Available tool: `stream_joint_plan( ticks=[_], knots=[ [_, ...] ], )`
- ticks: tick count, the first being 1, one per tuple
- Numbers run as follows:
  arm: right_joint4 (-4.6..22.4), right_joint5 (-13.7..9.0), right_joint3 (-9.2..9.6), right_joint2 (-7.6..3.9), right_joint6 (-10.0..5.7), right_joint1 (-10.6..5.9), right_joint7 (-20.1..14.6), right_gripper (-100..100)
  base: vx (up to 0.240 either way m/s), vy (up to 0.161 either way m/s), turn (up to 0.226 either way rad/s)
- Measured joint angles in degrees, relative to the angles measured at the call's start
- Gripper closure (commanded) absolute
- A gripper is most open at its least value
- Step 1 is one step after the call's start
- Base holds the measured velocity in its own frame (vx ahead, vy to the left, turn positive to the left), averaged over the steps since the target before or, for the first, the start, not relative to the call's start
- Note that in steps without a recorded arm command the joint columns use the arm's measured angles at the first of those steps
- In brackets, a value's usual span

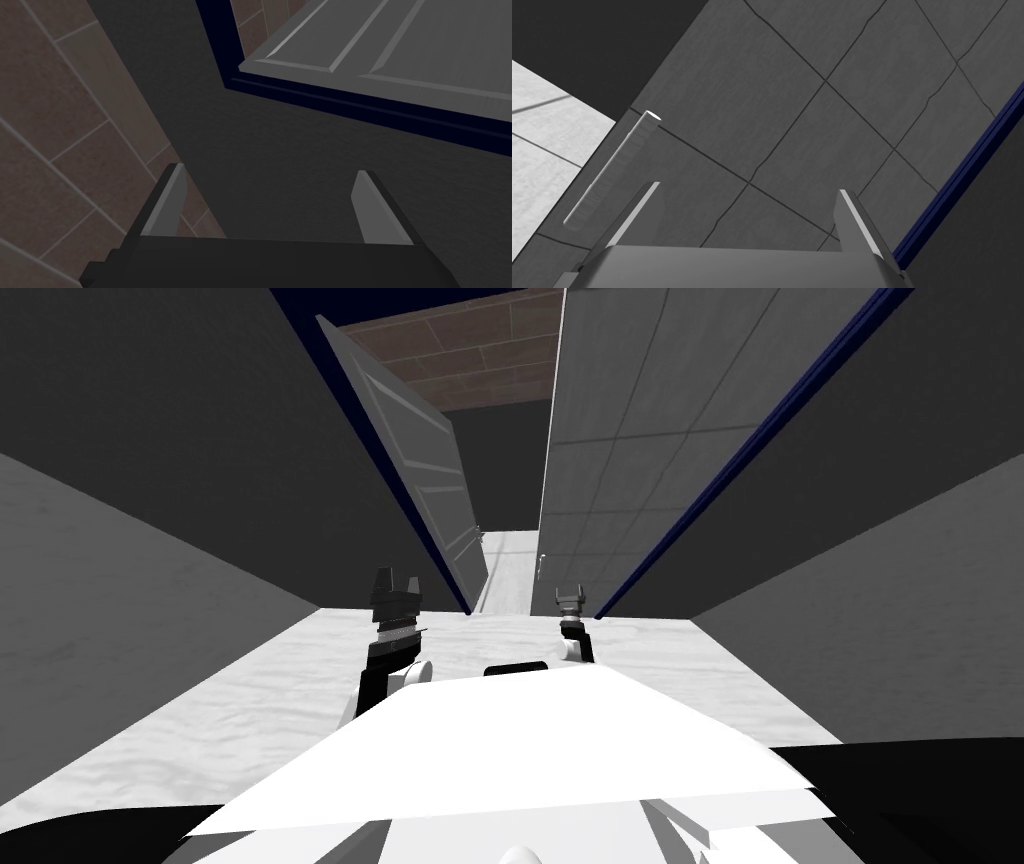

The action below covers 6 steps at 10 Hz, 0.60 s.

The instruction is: Push the door open

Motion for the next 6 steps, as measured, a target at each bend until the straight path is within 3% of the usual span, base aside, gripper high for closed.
stream_joint_plan(
  ticks=[3,6],
  knots=[
    [3.6,-1.6,0.73,0.33,-1.61,-0.62,-2.9,-100,0.065,-0.045,0.07],
    [8.3,-3.5,1.14,0.57,-3.26,-2.32,-5.8,-100,0.073,-0.054,0.13]
  ],
)
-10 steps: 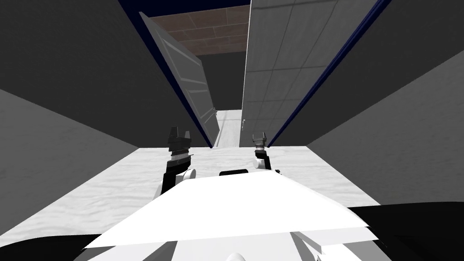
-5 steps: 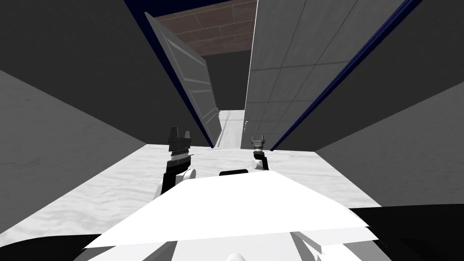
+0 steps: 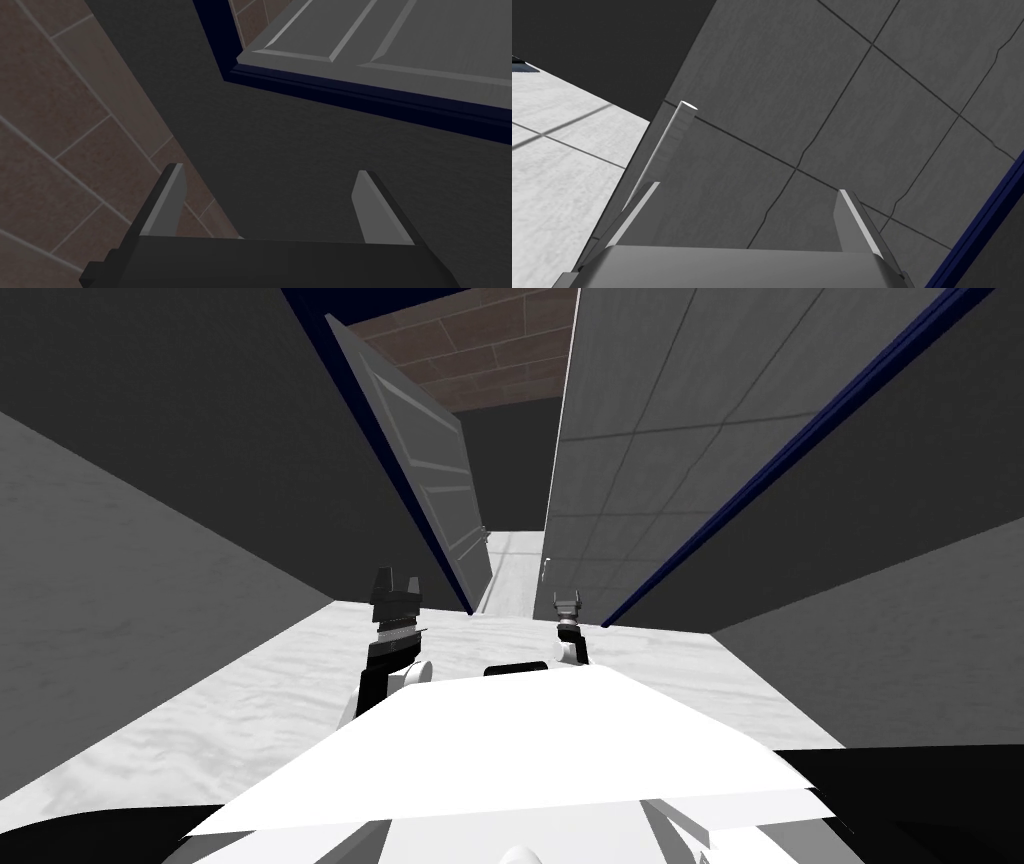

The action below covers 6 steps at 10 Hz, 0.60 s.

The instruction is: Push the door open

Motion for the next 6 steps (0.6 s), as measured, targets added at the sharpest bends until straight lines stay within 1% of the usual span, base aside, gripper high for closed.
stream_joint_plan(
  ticks=[1,3,4,6],
  knots=[
    [2.1,-0.6,0.26,0.21,-0.91,-0.67,-1.2,-100,0.089,-0.055,0.113],
    [3.7,-2.0,0.7,0.75,-1.48,-0.84,-3.0,-100,0.076,-0.067,0.105],
    [4.7,-2.7,0.78,0.72,-1.68,-1.12,-4.1,-100,0.058,-0.053,0.11],
    [8.1,-4.0,1.16,1.11,-2.95,-2.22,-6.3,-100,0.078,-0.058,0.101]
  ],
)
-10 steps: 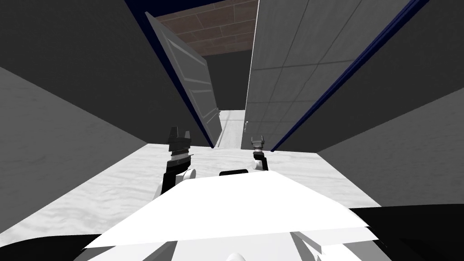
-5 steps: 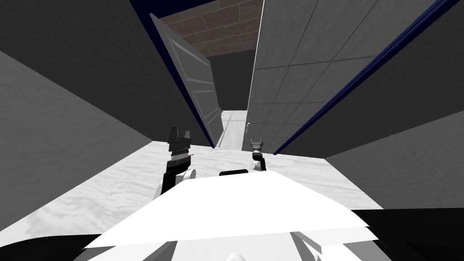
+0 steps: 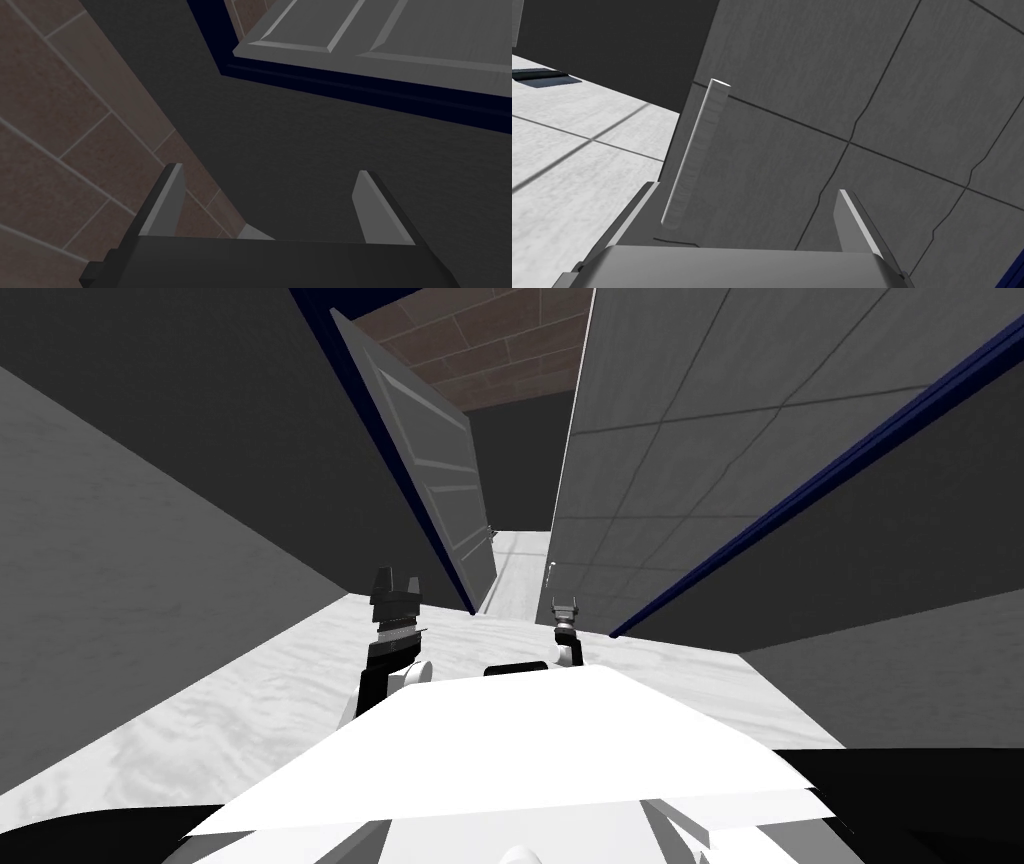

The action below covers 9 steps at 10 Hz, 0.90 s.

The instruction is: Push the door open

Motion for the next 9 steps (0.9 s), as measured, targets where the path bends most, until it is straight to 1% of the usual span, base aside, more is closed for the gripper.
stream_joint_plan(
  ticks=[1,5,6,8,9],
  knots=[
    [0.9,-0.6,0.13,0.4,-0.2,-0.32,-0.7,-100,0.087,-0.065,0.113],
    [6.2,-2.9,0.95,1.51,-2.32,-1.75,-4.4,-100,0.078,-0.061,0.097],
    [7.1,-3.4,1.14,1.71,-2.69,-1.86,-5.3,-100,0.054,-0.068,0.063],
    [9.3,-4.5,1.34,2.19,-3.36,-2.64,-6.9,-100,0.059,-0.063,0.085],
    [9.9,-5.0,1.49,2.49,-3.55,-2.68,-7.5,-100,0.073,-0.058,0.088]
  ],
)
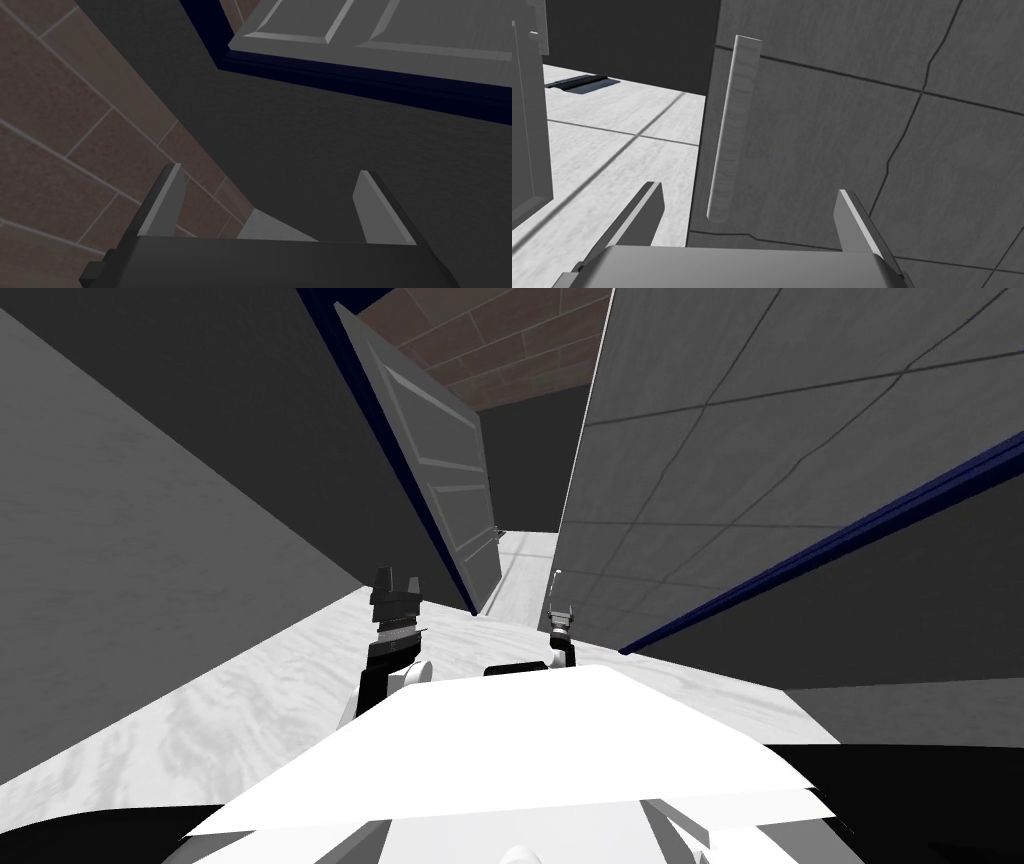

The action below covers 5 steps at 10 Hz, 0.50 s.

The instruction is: Push the door open

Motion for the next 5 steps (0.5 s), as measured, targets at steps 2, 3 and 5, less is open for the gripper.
stream_joint_plan(
  ticks=[2,3,5],
  knots=[
    [2.9,-1.1,0.34,0.57,-1.14,-0.91,-2.0,-100,0.081,-0.08,0.103],
    [3.7,-1.6,0.49,0.94,-1.39,-1.1,-2.7,-100,0.061,-0.053,0.07],
    [6.4,-2.5,0.81,1.54,-2.44,-1.92,-4.5,-100,0.068,-0.066,0.089]
  ],
)
